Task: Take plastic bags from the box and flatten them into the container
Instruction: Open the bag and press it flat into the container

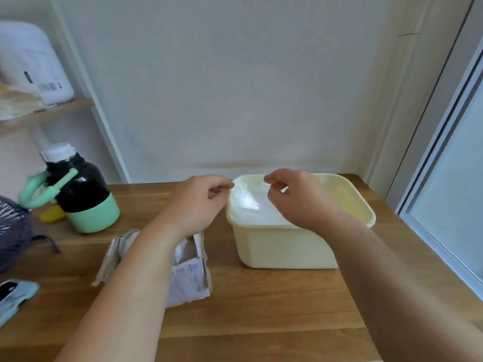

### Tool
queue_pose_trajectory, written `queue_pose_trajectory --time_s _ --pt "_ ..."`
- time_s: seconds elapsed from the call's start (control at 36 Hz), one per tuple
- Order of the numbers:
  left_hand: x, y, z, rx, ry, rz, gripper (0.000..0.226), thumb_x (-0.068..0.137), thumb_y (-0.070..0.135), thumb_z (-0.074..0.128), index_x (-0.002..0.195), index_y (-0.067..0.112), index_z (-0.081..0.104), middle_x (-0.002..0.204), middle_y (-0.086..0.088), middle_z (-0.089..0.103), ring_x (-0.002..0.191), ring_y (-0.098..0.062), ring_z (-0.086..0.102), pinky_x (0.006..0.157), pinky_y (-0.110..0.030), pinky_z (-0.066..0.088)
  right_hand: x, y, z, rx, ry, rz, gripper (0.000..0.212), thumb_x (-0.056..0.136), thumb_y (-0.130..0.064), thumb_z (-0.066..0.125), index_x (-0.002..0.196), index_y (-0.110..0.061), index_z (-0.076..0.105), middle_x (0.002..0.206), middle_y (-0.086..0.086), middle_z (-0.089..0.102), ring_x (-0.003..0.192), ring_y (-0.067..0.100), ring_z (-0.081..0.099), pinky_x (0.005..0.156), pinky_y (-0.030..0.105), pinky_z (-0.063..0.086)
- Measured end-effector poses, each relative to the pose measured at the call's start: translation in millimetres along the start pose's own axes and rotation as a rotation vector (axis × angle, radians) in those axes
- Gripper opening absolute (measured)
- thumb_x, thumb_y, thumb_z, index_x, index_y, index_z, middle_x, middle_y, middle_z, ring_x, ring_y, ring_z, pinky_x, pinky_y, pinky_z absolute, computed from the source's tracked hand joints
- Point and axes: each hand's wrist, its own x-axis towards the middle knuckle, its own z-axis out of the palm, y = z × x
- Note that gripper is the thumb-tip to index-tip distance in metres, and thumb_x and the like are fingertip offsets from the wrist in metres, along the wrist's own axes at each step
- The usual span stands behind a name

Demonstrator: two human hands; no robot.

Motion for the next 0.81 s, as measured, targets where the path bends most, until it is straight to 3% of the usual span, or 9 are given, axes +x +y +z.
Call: queue_pose_trajectory --time_s 0.08,0.17,0.28,0.33,0.47,0.61,0.67,0.75,0.81 --pt "-24 -16 -23 0.029 0.049 -0.050 0.017 0.097 0.021 0.055 0.103 0.034 0.065 0.091 0.026 0.060 0.085 0.010 0.057 0.063 -0.001 0.040 -7 -19 22 0.118 -0.013 -0.051 0.029 0.092 -0.018 0.049 0.117 -0.023 0.062 0.090 -0.019 0.058 0.074 0.001 0.057 0.057 0.005 0.040" --pt "-48 -36 -42 0.124 0.059 -0.122 0.020 0.095 0.023 0.058 0.113 0.030 0.064 0.095 0.026 0.058 0.087 0.012 0.053 0.068 -0.003 0.036 -12 -39 49 0.199 -0.060 -0.108 0.024 0.092 -0.018 0.050 0.112 -0.018 0.063 0.087 -0.016 0.057 0.075 0.002 0.055 0.063 0.009 0.041" --pt "-70 -52 -54 0.334 -0.043 -0.239 0.038 0.093 0.031 0.061 0.130 0.028 0.056 0.125 0.012 0.059 0.108 -0.004 0.055 0.089 -0.020 0.043 -15 -52 85 0.202 -0.135 -0.126 0.020 0.090 -0.018 0.054 0.107 -0.018 0.065 0.082 -0.017 0.055 0.073 0.000 0.053 0.065 0.010 0.042" --pt "-76 -57 -54 0.402 -0.073 -0.262 0.041 0.091 0.030 0.063 0.132 0.029 0.055 0.129 0.009 0.058 0.115 -0.011 0.054 0.096 -0.028 0.044 -17 -57 100 0.182 -0.189 -0.142 0.022 0.090 -0.018 0.056 0.110 -0.021 0.064 0.083 -0.018 0.056 0.075 -0.001 0.053 0.063 0.009 0.041" --pt "-82 -65 -48 0.522 -0.068 -0.263 0.033 0.092 0.031 0.061 0.124 0.034 0.060 0.122 0.010 0.062 0.109 -0.012 0.057 0.089 -0.036 0.051 -21 -61 119 0.144 -0.304 -0.170 0.030 0.088 -0.014 0.058 0.118 -0.020 0.063 0.091 -0.014 0.058 0.081 0.001 0.054 0.064 0.006 0.039" --pt "-79 -66 -47 0.675 -0.041 -0.189 0.018 0.096 0.036 0.054 0.106 0.036 0.070 0.097 0.011 0.068 0.088 -0.011 0.061 0.072 -0.032 0.053 -19 -59 122 0.086 -0.317 -0.182 0.031 0.087 -0.011 0.059 0.117 -0.018 0.063 0.083 -0.016 0.055 0.081 0.004 0.055 0.066 0.007 0.039" --pt "-78 -68 -45 0.696 0.001 -0.135 0.020 0.097 0.034 0.053 0.103 0.035 0.072 0.096 0.011 0.067 0.087 -0.011 0.060 0.073 -0.031 0.050 -17 -58 121 0.080 -0.319 -0.175 0.031 0.086 -0.010 0.058 0.116 -0.017 0.064 0.080 -0.016 0.054 0.079 0.005 0.053 0.064 0.007 0.038" --pt "-77 -73 -42 0.582 0.121 -0.040 0.017 0.094 0.030 0.058 0.096 0.032 0.075 0.097 0.013 0.068 0.094 -0.012 0.058 0.079 -0.033 0.050 -15 -56 122 0.086 -0.328 -0.163 0.032 0.086 -0.011 0.058 0.117 -0.017 0.063 0.081 -0.014 0.056 0.076 0.004 0.054 0.064 0.010 0.040" --pt "-76 -75 -41 0.396 0.206 -0.023 0.012 0.090 0.027 0.064 0.095 0.029 0.075 0.095 0.016 0.066 0.093 -0.008 0.059 0.079 -0.027 0.050 -14 -56 121 0.110 -0.330 -0.152 0.032 0.087 -0.015 0.059 0.119 -0.018 0.061 0.080 -0.015 0.055 0.071 0.001 0.052 0.060 0.009 0.039"
